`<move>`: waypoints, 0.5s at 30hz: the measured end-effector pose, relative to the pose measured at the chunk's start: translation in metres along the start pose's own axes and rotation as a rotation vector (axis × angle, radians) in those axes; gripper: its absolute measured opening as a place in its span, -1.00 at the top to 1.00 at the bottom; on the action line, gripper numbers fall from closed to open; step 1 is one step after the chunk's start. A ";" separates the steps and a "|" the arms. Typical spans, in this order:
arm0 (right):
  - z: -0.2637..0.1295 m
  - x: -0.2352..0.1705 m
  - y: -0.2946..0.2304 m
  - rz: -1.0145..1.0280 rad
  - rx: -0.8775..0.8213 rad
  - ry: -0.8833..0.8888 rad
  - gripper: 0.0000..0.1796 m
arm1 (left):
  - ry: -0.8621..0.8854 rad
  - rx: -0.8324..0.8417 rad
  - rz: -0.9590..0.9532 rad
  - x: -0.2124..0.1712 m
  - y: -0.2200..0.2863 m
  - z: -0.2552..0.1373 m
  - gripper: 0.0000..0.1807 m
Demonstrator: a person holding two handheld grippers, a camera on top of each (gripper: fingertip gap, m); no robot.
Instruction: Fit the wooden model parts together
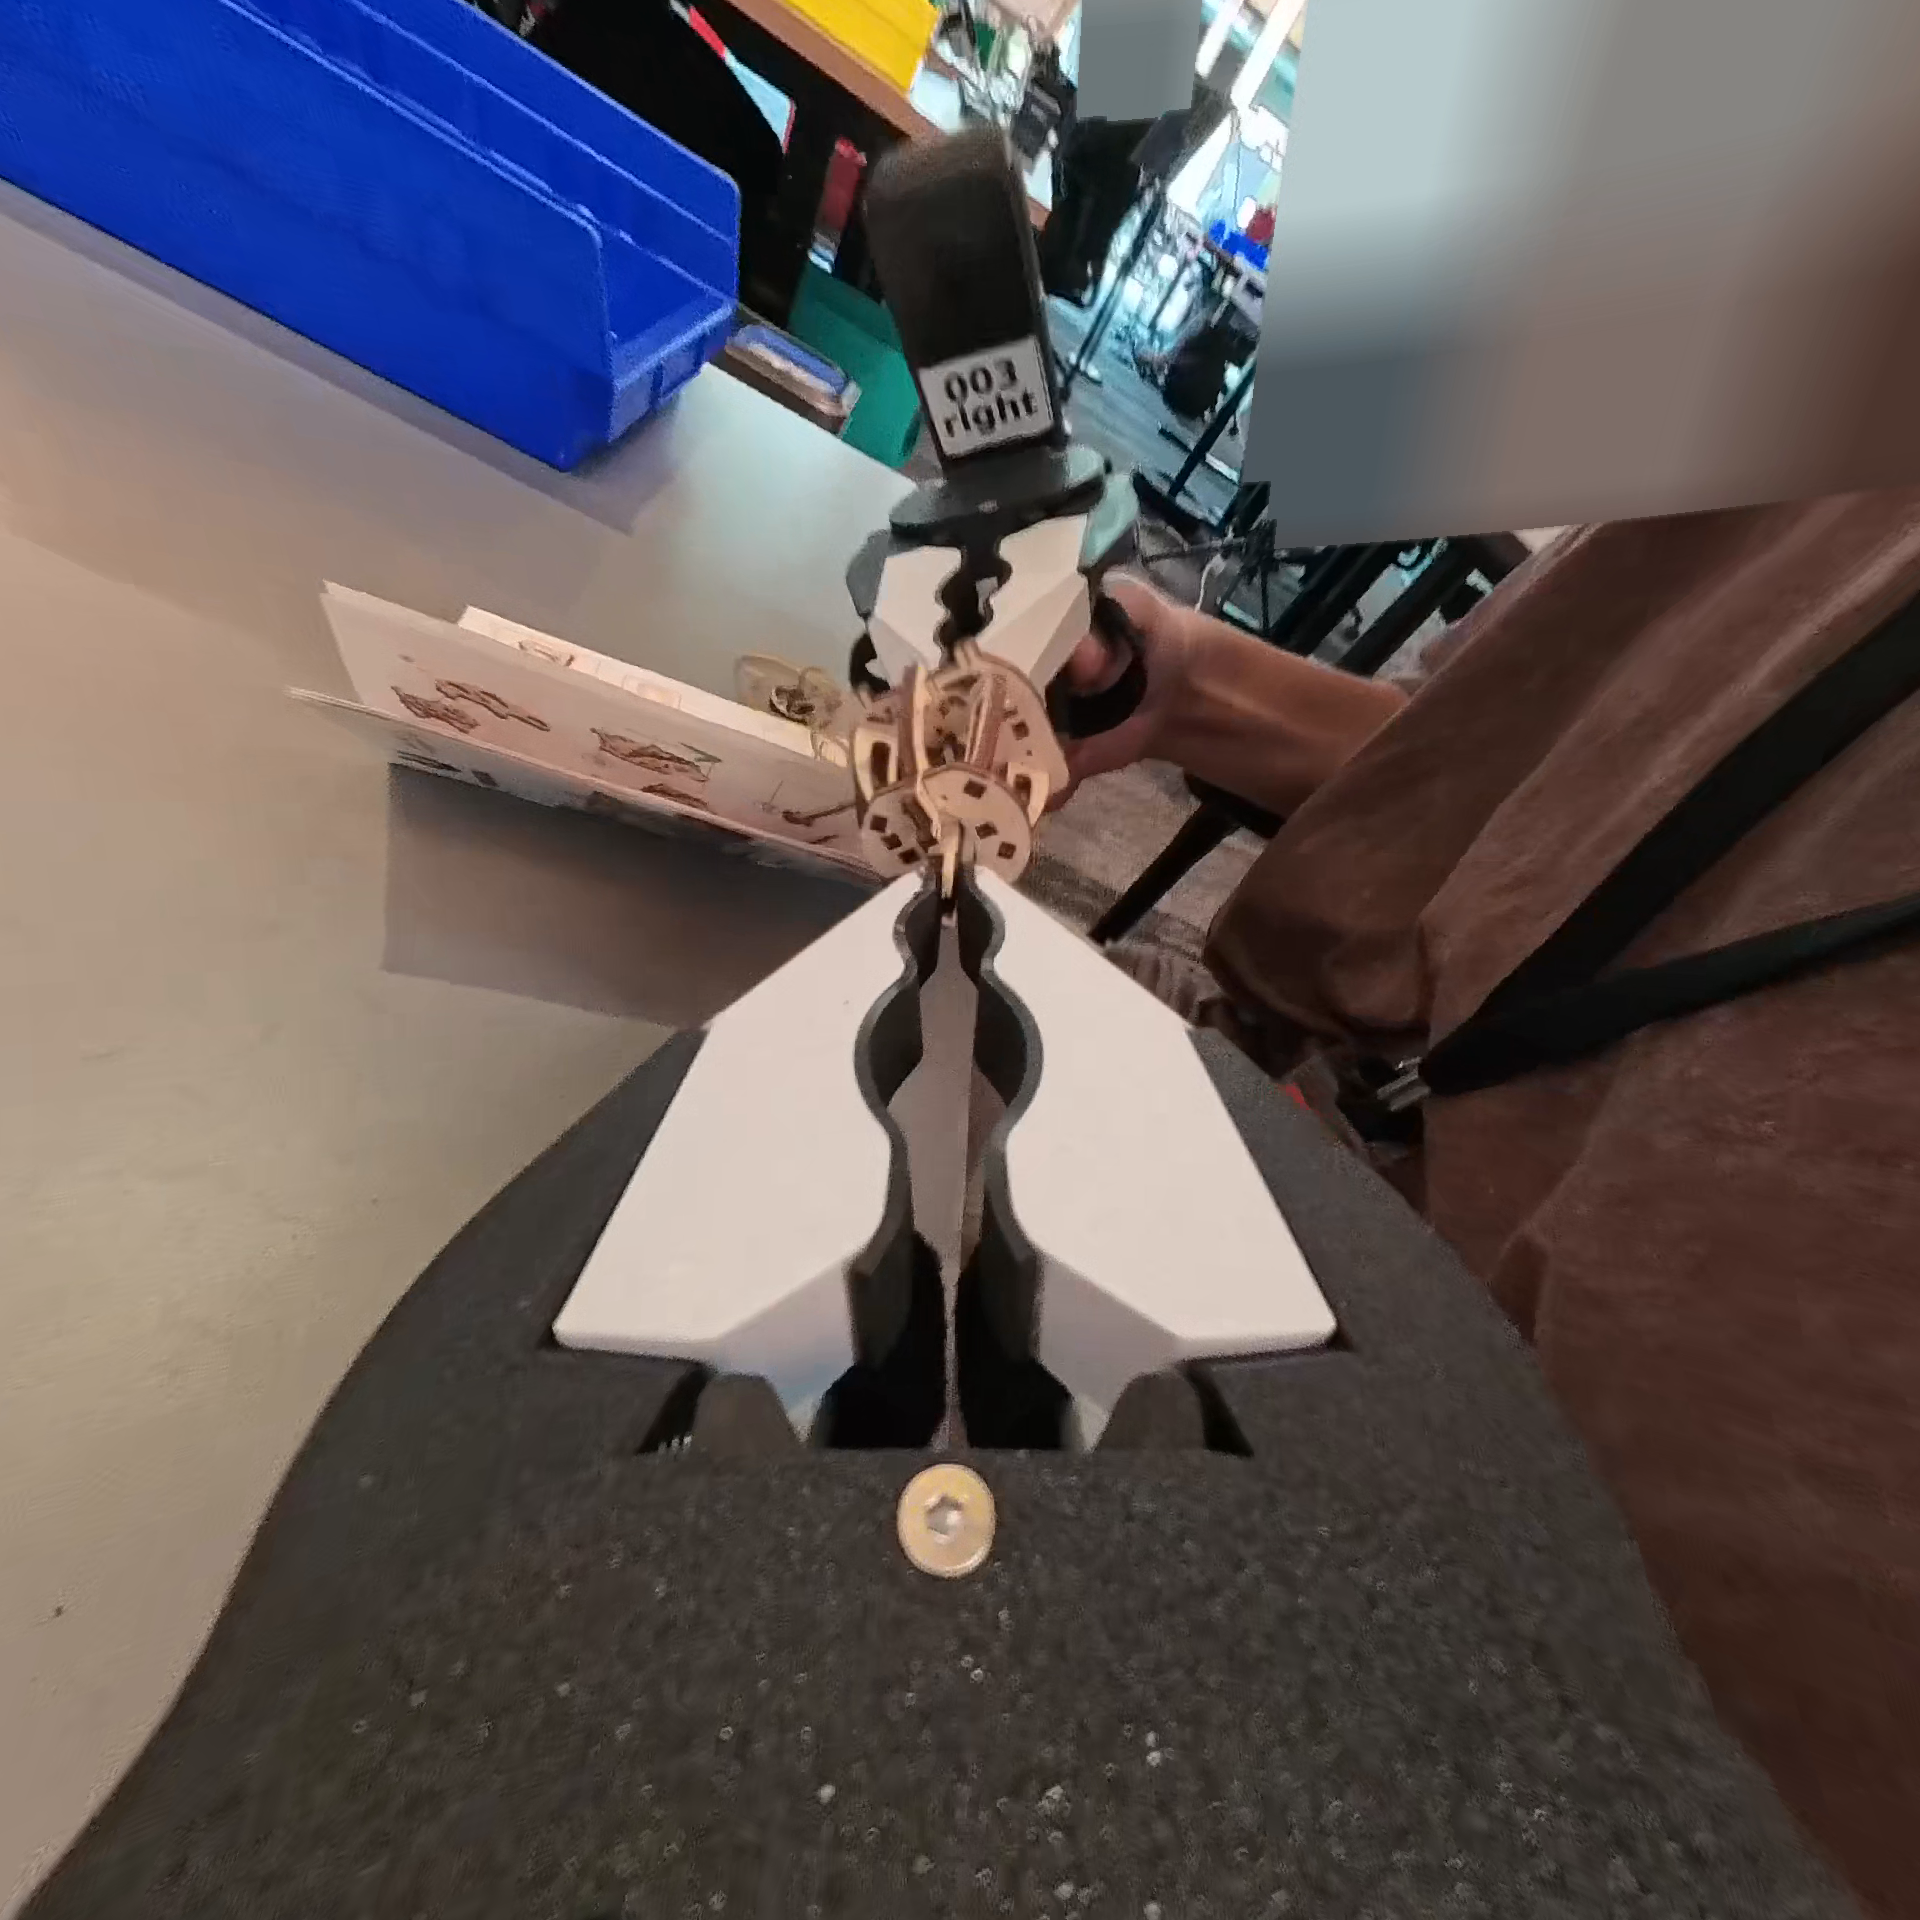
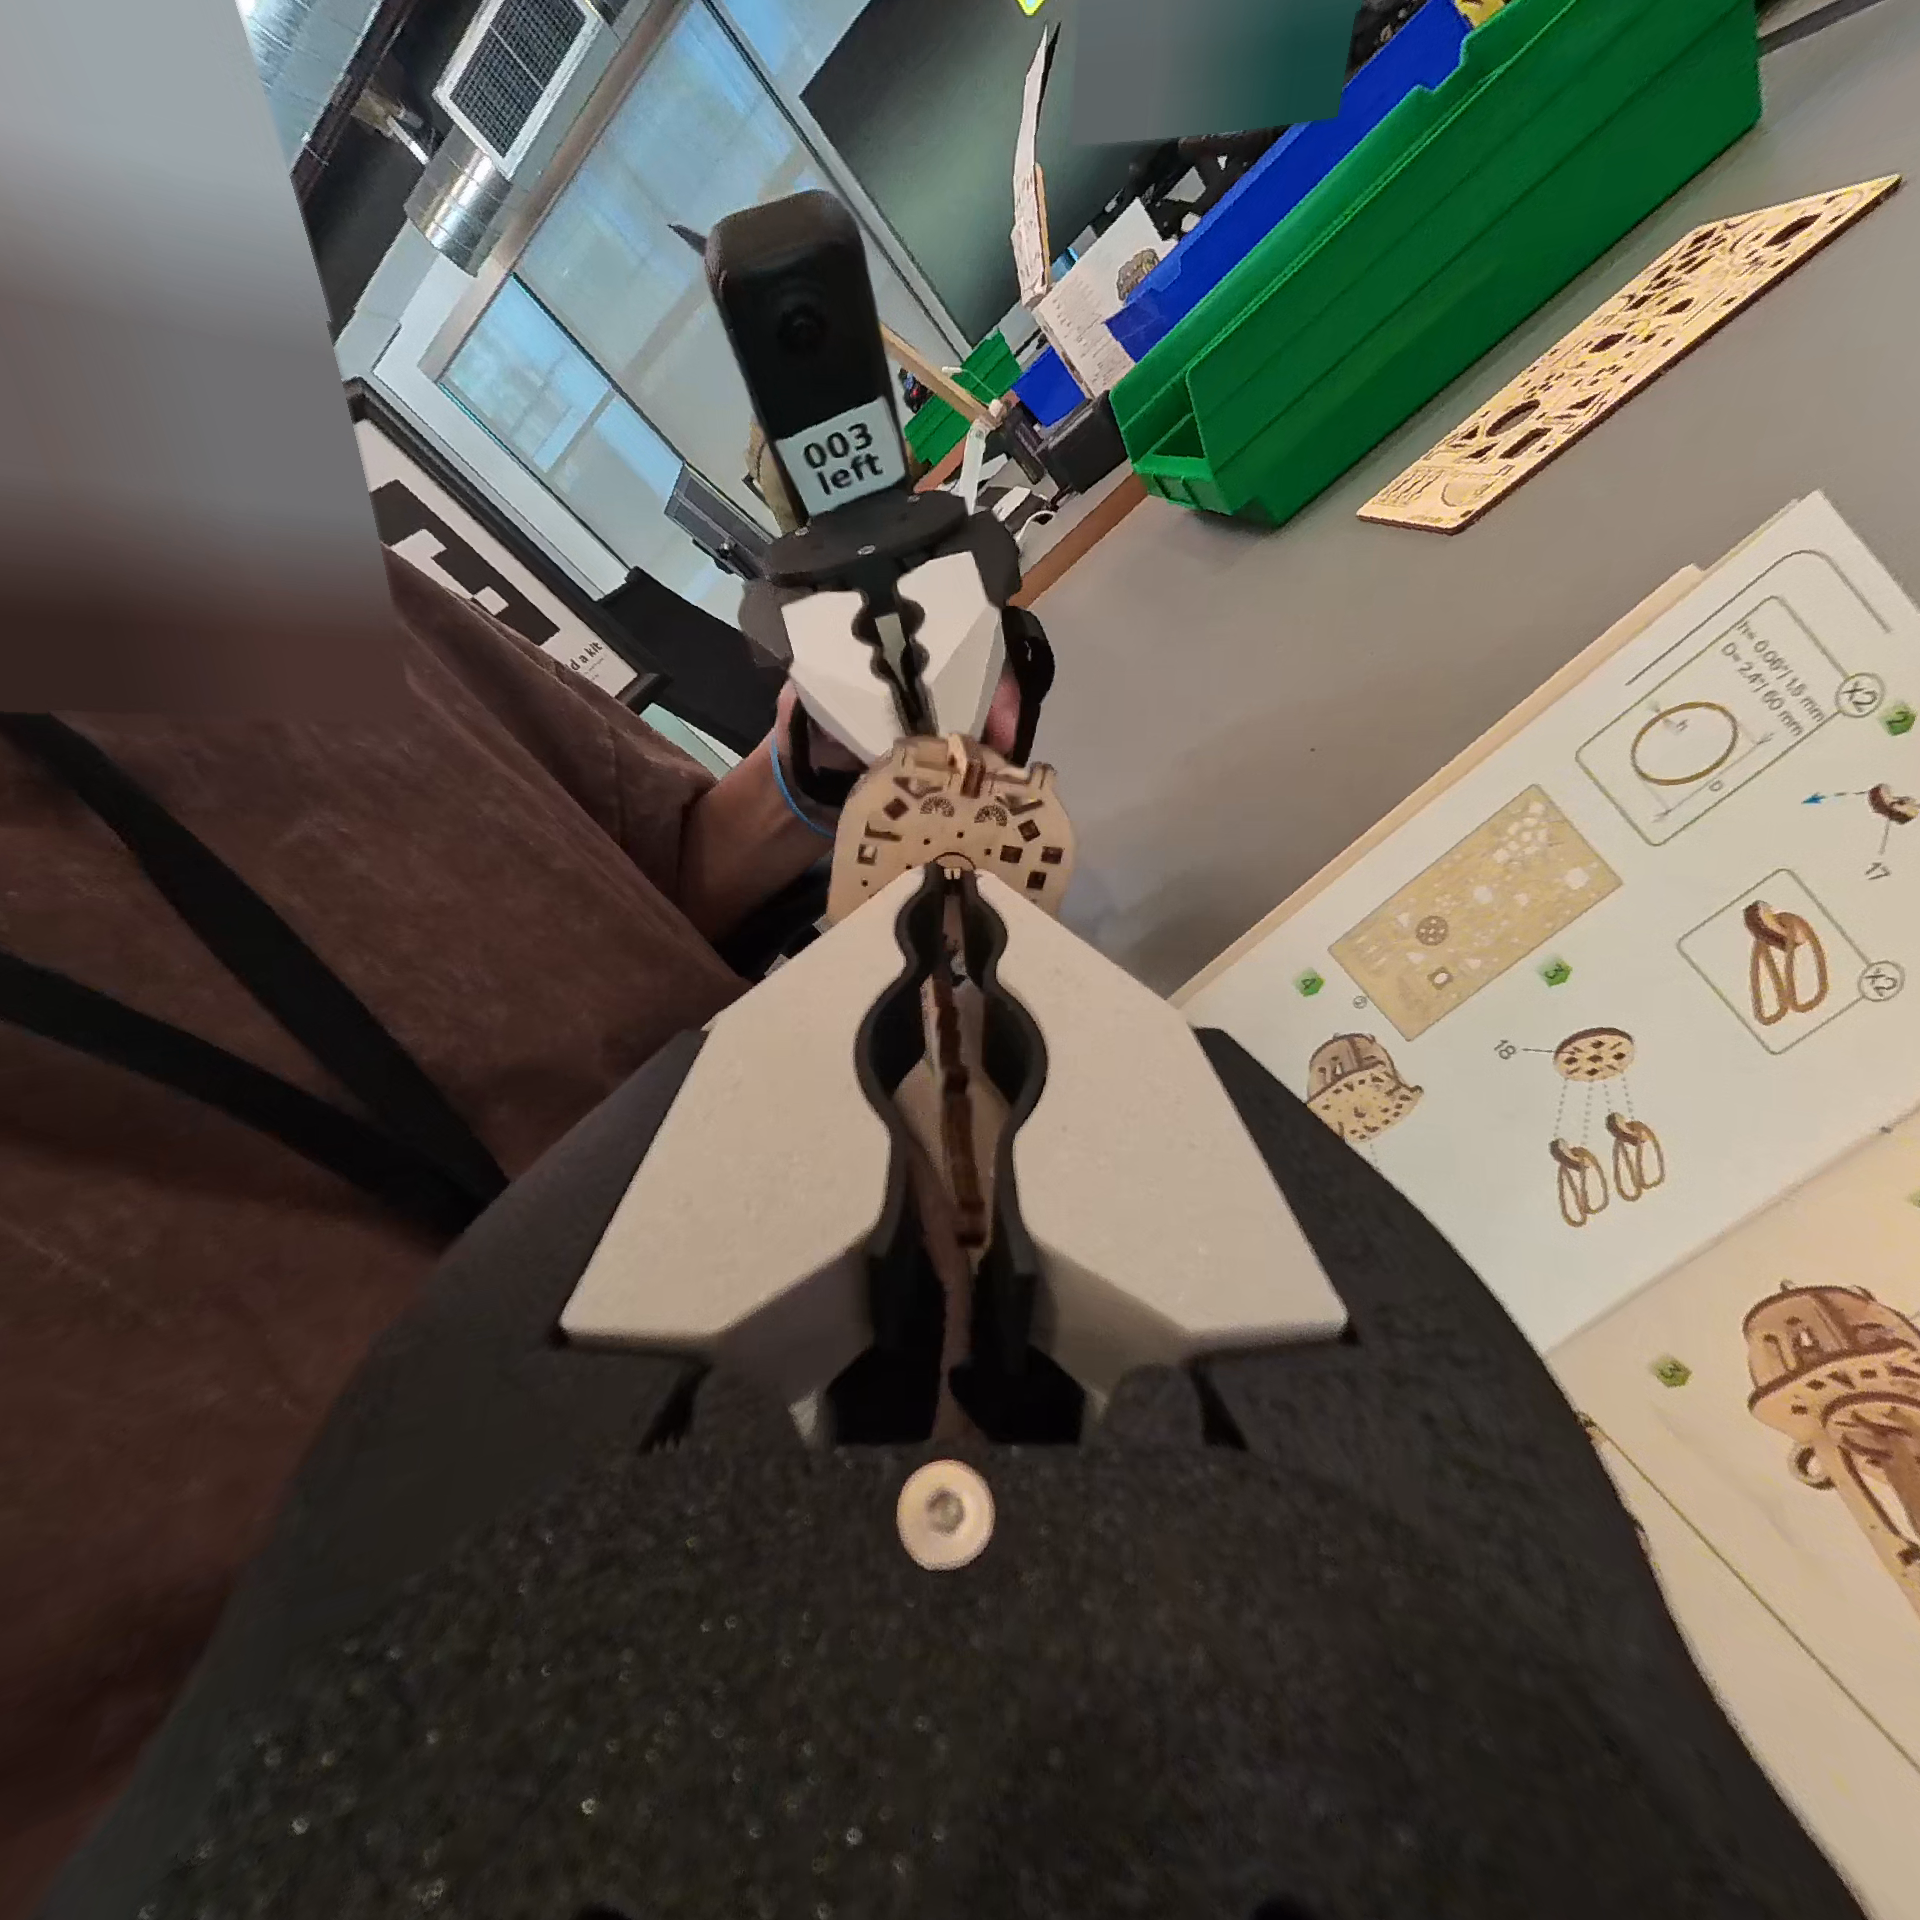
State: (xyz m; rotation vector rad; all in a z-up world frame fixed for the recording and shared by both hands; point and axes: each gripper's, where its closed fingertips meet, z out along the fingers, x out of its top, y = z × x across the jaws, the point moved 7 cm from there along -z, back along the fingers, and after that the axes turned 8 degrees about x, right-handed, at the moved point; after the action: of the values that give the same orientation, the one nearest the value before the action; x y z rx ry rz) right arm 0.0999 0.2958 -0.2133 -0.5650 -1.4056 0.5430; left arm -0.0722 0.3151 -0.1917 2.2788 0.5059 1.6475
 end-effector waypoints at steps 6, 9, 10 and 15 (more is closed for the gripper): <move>0.001 -0.001 0.000 0.015 0.007 0.013 0.97 | 0.031 -0.015 -0.027 0.002 0.000 -0.001 1.00; 0.001 0.000 0.000 0.013 0.001 0.031 0.98 | 0.033 -0.020 -0.028 0.001 -0.001 -0.002 1.00; 0.002 0.001 -0.001 0.011 0.005 0.037 0.97 | 0.037 -0.025 -0.031 0.001 -0.001 -0.002 1.00; 0.004 0.006 -0.006 -0.006 0.035 0.065 0.97 | 0.067 -0.065 -0.020 0.002 0.001 -0.005 1.00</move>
State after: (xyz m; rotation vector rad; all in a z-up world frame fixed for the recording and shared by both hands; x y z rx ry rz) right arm 0.0969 0.2953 -0.2051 -0.5454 -1.3340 0.5390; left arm -0.0764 0.3159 -0.1878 2.1714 0.4820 1.7102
